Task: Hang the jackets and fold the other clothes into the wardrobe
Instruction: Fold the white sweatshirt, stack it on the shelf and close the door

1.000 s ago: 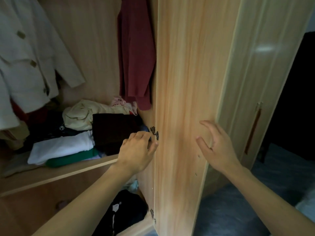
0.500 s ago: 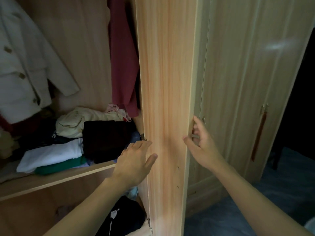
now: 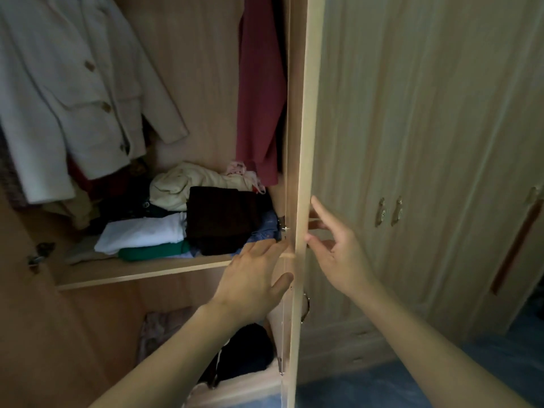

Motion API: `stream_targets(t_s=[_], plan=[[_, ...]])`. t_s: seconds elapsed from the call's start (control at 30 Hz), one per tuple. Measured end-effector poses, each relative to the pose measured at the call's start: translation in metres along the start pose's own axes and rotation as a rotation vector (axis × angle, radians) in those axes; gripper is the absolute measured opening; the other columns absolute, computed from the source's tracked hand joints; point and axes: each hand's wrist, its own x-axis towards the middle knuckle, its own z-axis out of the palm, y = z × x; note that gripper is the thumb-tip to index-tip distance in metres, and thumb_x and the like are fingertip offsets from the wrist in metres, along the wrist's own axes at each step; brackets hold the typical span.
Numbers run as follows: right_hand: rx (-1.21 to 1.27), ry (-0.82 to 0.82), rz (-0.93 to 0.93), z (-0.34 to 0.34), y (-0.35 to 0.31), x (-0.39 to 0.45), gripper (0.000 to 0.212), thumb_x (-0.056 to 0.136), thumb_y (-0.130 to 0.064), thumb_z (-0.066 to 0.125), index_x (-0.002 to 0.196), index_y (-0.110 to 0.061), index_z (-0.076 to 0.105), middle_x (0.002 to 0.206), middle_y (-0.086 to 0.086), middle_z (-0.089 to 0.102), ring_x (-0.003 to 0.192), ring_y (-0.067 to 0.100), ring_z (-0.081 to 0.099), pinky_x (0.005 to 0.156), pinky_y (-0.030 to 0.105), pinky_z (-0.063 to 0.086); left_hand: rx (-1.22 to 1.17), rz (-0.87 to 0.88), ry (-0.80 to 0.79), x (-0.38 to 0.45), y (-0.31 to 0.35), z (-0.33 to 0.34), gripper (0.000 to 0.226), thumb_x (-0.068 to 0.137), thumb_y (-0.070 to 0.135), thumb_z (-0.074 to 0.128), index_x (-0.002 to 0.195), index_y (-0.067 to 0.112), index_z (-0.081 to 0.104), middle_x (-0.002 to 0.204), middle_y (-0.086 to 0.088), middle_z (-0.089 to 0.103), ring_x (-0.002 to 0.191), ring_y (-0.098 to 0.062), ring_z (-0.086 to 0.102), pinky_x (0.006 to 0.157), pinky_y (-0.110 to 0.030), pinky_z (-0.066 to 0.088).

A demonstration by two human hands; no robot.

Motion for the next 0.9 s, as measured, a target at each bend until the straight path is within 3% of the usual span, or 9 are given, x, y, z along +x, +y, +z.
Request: stream_targets(t_s=[0.1, 0.17, 0.27, 0.37, 0.53, 0.9], plan=[[0.034, -0.018, -0.025, 0.024, -0.001, 0.012, 0.07, 0.092, -0.009, 0.067, 0.147, -0.037, 0.034, 0.133, -0.025, 0.05, 0.123, -0.01, 0.048, 0.096, 0.01, 0.045, 0.02, -0.017, 0.008, -0.011, -0.011, -0.007, 0.057, 0.092, 0.044, 0.057, 0.144, 0.027, 0.041, 0.142, 0.008, 0.046, 0.127, -0.018, 0.043, 0.105, -0.037, 0.041], [0.038, -0.033, -0.027, 0.04, -0.001, 0.021, 0.068, 0.091, -0.015, 0.07, 0.148, -0.034, 0.038, 0.134, -0.018, 0.054, 0.123, -0.004, 0.051, 0.095, 0.014, 0.047, 0.021, -0.05, 0.023, -0.015, -0.023, -0.011, 0.054, 0.091, 0.042, 0.058, 0.141, 0.026, 0.044, 0.139, 0.008, 0.048, 0.125, -0.018, 0.044, 0.103, -0.037, 0.043], [0.036, -0.03, -0.005, 0.067, -0.006, 0.027, 0.066, 0.091, -0.024, 0.07, 0.146, -0.036, 0.037, 0.137, -0.018, 0.049, 0.124, -0.009, 0.046, 0.096, 0.011, 0.043, 0.023, -0.084, 0.018, -0.021, -0.044, -0.019, 0.055, 0.092, 0.039, 0.058, 0.143, 0.025, 0.042, 0.141, 0.007, 0.046, 0.127, -0.018, 0.043, 0.105, -0.036, 0.042], [-0.041, -0.002, -0.028, 0.089, -0.009, 0.037, 0.07, 0.088, -0.035, 0.071, 0.149, -0.033, 0.037, 0.143, -0.02, 0.042, 0.133, -0.003, 0.041, 0.108, 0.028, 0.043, 0.045, -0.111, 0.012, -0.026, -0.066, -0.027, 0.063, 0.092, 0.04, 0.057, 0.149, 0.026, 0.033, 0.15, 0.005, 0.039, 0.135, -0.018, 0.036, 0.109, -0.036, 0.039], [-0.129, 0.004, -0.072, 0.128, -0.025, 0.067, 0.086, 0.081, -0.039, 0.078, 0.152, -0.037, 0.029, 0.153, -0.011, 0.03, 0.143, 0.006, 0.03, 0.116, 0.043, 0.036, 0.074, -0.108, 0.0, -0.024, -0.115, -0.042, 0.066, 0.091, 0.036, 0.055, 0.151, 0.023, 0.03, 0.155, 0.0, 0.034, 0.138, -0.022, 0.034, 0.11, -0.043, 0.04], [-0.32, -0.028, -0.029, 0.195, -0.055, 0.11, 0.115, 0.075, -0.046, 0.082, 0.153, -0.05, -0.003, 0.166, -0.003, 0.005, 0.151, 0.012, 0.01, 0.118, 0.037, 0.021, -0.022, -0.12, -0.046, -0.018, -0.2, -0.052, 0.08, 0.089, 0.03, 0.055, 0.158, 0.025, 0.013, 0.163, -0.005, 0.018, 0.145, -0.03, 0.026, 0.114, -0.042, 0.033]])
